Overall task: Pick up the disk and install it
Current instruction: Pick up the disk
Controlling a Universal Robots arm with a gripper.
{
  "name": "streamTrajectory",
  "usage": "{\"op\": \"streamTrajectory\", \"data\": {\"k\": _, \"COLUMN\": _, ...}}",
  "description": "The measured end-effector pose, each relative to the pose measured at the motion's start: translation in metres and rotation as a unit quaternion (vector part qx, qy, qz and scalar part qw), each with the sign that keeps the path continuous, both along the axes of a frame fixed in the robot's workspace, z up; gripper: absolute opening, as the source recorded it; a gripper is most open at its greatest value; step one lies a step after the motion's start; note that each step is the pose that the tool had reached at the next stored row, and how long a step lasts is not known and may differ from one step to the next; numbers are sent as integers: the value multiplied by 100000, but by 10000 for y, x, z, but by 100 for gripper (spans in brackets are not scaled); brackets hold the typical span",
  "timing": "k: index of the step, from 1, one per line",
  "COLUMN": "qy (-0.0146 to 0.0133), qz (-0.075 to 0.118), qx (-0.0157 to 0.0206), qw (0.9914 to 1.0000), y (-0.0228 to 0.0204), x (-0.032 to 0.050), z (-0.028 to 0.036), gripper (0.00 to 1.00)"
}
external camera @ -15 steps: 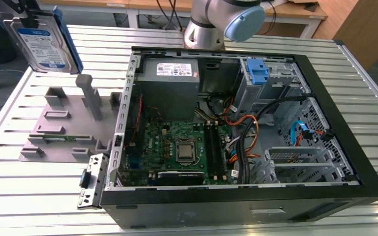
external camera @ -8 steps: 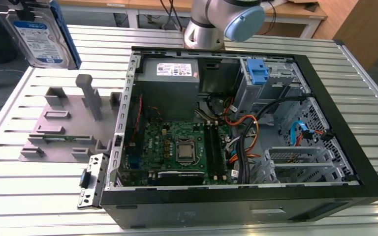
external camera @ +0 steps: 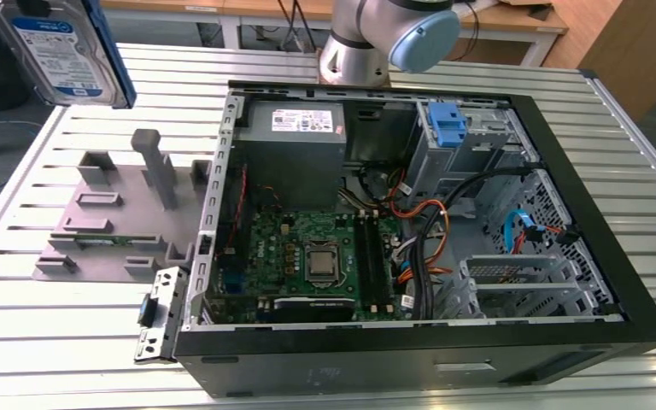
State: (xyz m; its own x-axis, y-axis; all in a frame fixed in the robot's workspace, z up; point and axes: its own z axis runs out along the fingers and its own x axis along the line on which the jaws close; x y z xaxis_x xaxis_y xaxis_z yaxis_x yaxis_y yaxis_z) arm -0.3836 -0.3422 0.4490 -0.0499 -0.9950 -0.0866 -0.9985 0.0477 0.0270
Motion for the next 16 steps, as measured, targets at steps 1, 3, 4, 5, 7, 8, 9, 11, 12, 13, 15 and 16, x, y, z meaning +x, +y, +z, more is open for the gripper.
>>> {"op": "streamTrajectory", "data": {"k": 1, "qy": 6, "qz": 0, "qx": -3, "qw": 100000, "y": 0, "x": 0, "z": 19, "gripper": 35}}
{"op": "streamTrajectory", "data": {"k": 3, "qy": 1, "qz": 0, "qx": -2, "qw": 100000, "y": 0, "x": 0, "z": 45, "gripper": 35}}
{"op": "streamTrajectory", "data": {"k": 4, "qy": 5, "qz": 2, "qx": -2, "qw": 100000, "y": 0, "x": 0, "z": 49, "gripper": 35}}
{"op": "streamTrajectory", "data": {"k": 5, "qy": -3, "qz": 1, "qx": 1, "qw": 100000, "y": 0, "x": 0, "z": 49, "gripper": 35}}
{"op": "streamTrajectory", "data": {"k": 7, "qy": 6, "qz": 1, "qx": -5, "qw": 100000, "y": 0, "x": 0, "z": 52, "gripper": 35}}
{"op": "streamTrajectory", "data": {"k": 8, "qy": 3, "qz": 2, "qx": -3, "qw": 100000, "y": 0, "x": 0, "z": 53, "gripper": 35}}
{"op": "streamTrajectory", "data": {"k": 9, "qy": 4, "qz": 3, "qx": -3, "qw": 100000, "y": 0, "x": 0, "z": 54, "gripper": 35}}
{"op": "streamTrajectory", "data": {"k": 11, "qy": 3, "qz": 1, "qx": -2, "qw": 100000, "y": 0, "x": 0, "z": 55, "gripper": 35}}
{"op": "streamTrajectory", "data": {"k": 12, "qy": 23, "qz": 3, "qx": -13, "qw": 100000, "y": 0, "x": 0, "z": 62, "gripper": 35}}
{"op": "streamTrajectory", "data": {"k": 13, "qy": 12, "qz": 1, "qx": -6, "qw": 100000, "y": 0, "x": 0, "z": 67, "gripper": 35}}
{"op": "streamTrajectory", "data": {"k": 15, "qy": 8, "qz": 2, "qx": -5, "qw": 100000, "y": 0, "x": 0, "z": 84, "gripper": 35}}
{"op": "streamTrajectory", "data": {"k": 16, "qy": 5, "qz": 1, "qx": -4, "qw": 100000, "y": 0, "x": 0, "z": 92, "gripper": 35}}
